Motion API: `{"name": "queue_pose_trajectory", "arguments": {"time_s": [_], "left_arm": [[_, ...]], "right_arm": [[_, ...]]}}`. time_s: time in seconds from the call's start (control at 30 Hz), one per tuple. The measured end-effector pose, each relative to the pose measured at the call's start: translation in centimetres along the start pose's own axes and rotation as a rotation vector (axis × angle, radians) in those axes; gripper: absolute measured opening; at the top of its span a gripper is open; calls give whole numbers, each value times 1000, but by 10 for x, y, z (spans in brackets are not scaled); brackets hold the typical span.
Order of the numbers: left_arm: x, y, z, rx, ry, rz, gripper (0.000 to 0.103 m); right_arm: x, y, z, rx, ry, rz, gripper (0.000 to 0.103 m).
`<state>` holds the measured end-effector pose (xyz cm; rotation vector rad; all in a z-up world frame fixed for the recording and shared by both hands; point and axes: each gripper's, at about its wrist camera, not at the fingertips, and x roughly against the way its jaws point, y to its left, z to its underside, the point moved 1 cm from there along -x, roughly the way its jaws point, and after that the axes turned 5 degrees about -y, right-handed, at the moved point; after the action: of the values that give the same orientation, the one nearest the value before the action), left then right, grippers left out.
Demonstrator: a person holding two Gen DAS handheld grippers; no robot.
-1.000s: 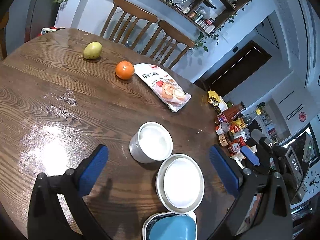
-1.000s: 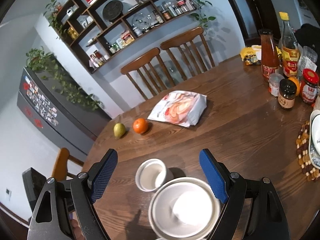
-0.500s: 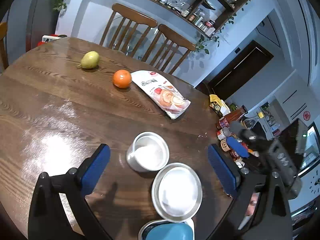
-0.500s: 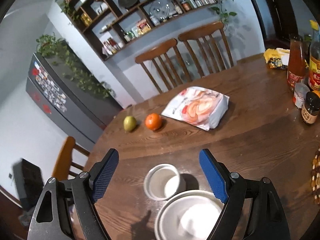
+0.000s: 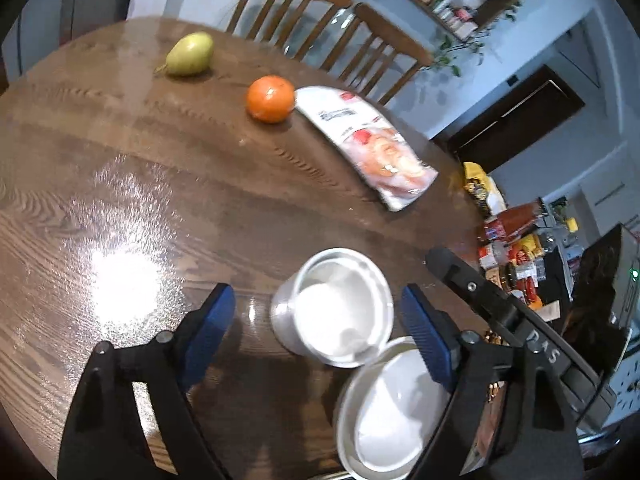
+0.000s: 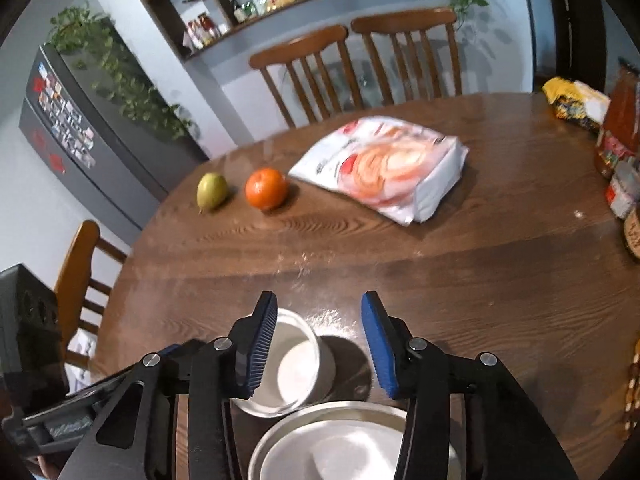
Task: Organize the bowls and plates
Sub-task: 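Grasp the small white ramekin rim with the left tool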
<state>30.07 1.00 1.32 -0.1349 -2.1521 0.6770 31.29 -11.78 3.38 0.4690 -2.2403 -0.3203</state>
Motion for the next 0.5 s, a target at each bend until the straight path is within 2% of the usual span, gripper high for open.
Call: {"name": "queue_pose_trajectory", "arguments": {"time_s": [0.03,0.13,0.23,0.33,0.5], "left_arm": [[-3,2,0,12,12,12,80],[-13,2,4,19,55,34,76],[-20,-3,10,-27,46,-12,69],[-28,-3,11,-49,48,-60,66],[-34,3,12,-43,58,-72,66]], "right_arm": [[-2,0,1,2,10,2,41],[-12,-1,5,9,39,16,37],[-20,-4,8,-12,72,-9,30],[-28,-7,11,-14,106,4,29],[-31,-11,12,-36,128,-20,29]]}}
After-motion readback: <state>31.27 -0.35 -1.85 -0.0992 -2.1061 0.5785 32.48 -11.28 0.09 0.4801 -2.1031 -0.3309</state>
